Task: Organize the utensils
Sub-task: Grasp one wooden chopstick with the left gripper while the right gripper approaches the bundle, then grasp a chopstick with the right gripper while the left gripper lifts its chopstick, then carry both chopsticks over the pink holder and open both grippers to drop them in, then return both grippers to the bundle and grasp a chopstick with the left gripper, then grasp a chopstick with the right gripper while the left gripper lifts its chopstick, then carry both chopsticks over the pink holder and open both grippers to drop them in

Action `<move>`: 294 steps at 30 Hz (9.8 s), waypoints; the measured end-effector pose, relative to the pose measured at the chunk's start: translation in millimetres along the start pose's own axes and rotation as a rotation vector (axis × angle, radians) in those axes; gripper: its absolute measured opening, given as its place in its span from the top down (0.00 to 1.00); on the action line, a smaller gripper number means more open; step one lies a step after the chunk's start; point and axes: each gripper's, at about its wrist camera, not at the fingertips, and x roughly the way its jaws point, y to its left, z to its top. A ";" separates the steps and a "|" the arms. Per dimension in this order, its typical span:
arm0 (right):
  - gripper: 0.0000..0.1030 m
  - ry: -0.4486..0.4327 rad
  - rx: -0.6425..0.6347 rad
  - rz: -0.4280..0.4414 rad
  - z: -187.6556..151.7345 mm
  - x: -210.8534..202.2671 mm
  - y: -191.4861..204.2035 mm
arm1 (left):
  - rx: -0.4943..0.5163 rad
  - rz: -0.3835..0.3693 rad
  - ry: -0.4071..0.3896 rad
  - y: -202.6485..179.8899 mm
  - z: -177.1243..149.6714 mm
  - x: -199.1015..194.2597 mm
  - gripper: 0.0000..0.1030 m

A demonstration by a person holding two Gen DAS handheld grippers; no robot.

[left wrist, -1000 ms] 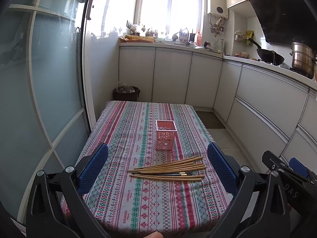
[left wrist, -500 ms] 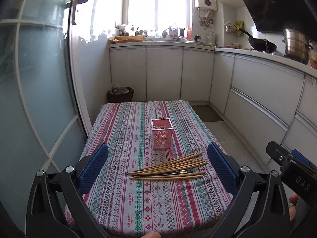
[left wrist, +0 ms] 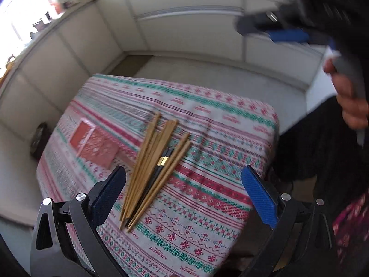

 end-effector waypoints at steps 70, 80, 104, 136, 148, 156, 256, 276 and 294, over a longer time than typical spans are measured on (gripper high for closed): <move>0.66 0.800 0.498 -0.044 -26.7 222.7 15.3 | -0.617 -0.043 -0.520 150.4 -17.3 -44.3 0.94; 0.82 0.913 0.442 -0.312 -40.2 260.8 47.8 | -0.655 -0.037 -0.707 155.5 -50.4 -107.4 0.94; 0.92 0.556 0.173 -0.040 -56.3 178.8 67.1 | -0.750 0.054 -0.799 149.6 -61.4 -130.7 0.94; 0.92 -0.129 -0.215 0.312 168.1 62.7 209.9 | -0.871 0.431 -0.820 264.8 21.0 -94.8 0.93; 0.92 -0.074 -0.260 0.309 149.7 106.8 232.5 | -0.932 0.468 -0.842 265.3 6.6 -114.2 0.75; 0.92 -0.044 -0.289 0.290 131.1 137.4 240.9 | -0.942 0.490 -0.926 257.6 -1.0 -147.8 0.66; 0.60 0.634 -0.103 -0.152 2.1 299.2 114.0 | -0.952 -0.013 -0.358 195.6 -42.9 -21.5 0.93; 0.90 0.190 -0.230 -0.025 -5.1 153.2 154.0 | -0.887 0.054 -0.510 171.9 -43.0 -78.6 0.93; 0.92 -0.124 -0.350 0.135 96.1 27.9 206.1 | -0.795 0.312 -0.734 186.0 20.8 -170.4 0.93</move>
